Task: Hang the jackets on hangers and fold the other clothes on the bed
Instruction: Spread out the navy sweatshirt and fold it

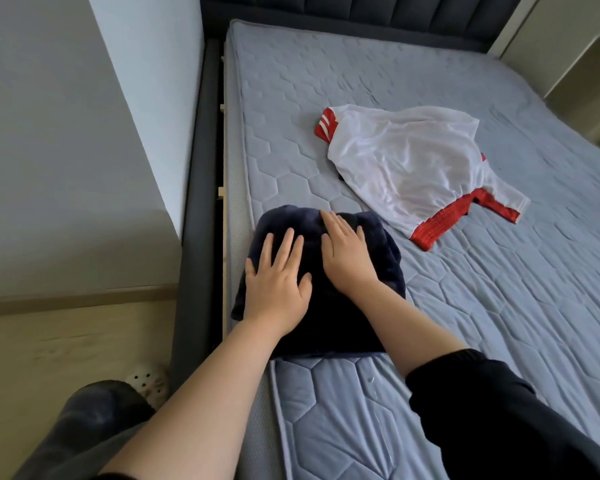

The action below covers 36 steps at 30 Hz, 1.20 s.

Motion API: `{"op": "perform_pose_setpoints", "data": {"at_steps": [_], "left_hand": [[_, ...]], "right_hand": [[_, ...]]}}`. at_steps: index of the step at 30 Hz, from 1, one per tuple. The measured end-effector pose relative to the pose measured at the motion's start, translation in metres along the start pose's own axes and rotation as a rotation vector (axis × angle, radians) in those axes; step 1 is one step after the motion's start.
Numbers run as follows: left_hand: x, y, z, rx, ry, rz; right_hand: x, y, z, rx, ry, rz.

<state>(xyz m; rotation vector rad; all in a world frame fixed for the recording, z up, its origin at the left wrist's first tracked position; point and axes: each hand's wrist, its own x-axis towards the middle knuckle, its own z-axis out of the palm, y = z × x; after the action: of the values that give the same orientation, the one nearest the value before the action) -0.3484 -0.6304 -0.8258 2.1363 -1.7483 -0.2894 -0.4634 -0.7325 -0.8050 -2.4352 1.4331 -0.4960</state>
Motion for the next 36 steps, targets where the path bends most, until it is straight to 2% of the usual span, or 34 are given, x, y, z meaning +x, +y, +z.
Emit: {"op": "perform_pose_setpoints", "data": {"at_steps": [2,5,7,10,13,15,18,21,23,26,29,32,36], "left_hand": [[0.002,0.000,0.003,0.031,-0.009,0.004],[0.002,0.005,0.007,0.060,-0.012,0.009],[0.004,0.006,0.007,0.070,-0.013,0.006],[0.008,0.005,0.005,0.078,-0.032,-0.003],[0.009,0.007,-0.002,0.089,-0.076,-0.017],[0.020,0.015,-0.012,0.069,-0.125,-0.057],[0.042,0.033,-0.029,0.039,-0.171,-0.134],[0.033,0.047,-0.024,0.097,-0.097,-0.026],[0.018,0.046,-0.009,0.195,-0.067,0.069],[0.020,0.033,0.003,0.226,-0.059,0.045],[0.025,0.025,0.004,0.247,-0.070,0.034],[0.024,0.023,0.005,0.255,-0.085,0.024],[0.029,0.019,-0.012,0.197,-0.174,-0.016]], "right_hand": [[-0.003,0.017,0.001,-0.099,0.062,0.073],[-0.007,0.045,0.001,-0.199,0.013,0.299],[-0.009,0.059,-0.001,-0.043,-0.056,0.471],[-0.016,0.075,-0.006,0.449,-0.065,0.685],[-0.027,0.080,-0.012,0.627,-0.120,0.809],[-0.031,0.082,-0.015,0.652,-0.179,0.844],[-0.031,0.078,-0.020,0.654,-0.221,0.803],[-0.034,0.071,-0.023,0.687,-0.205,0.762],[-0.041,0.072,-0.025,0.824,-0.245,0.765],[-0.054,0.076,-0.027,1.109,-0.364,0.806],[-0.058,0.077,-0.023,1.238,-0.407,0.827],[-0.059,0.069,-0.021,1.289,-0.392,0.871],[-0.061,0.045,-0.030,1.287,-0.271,0.913]]}}
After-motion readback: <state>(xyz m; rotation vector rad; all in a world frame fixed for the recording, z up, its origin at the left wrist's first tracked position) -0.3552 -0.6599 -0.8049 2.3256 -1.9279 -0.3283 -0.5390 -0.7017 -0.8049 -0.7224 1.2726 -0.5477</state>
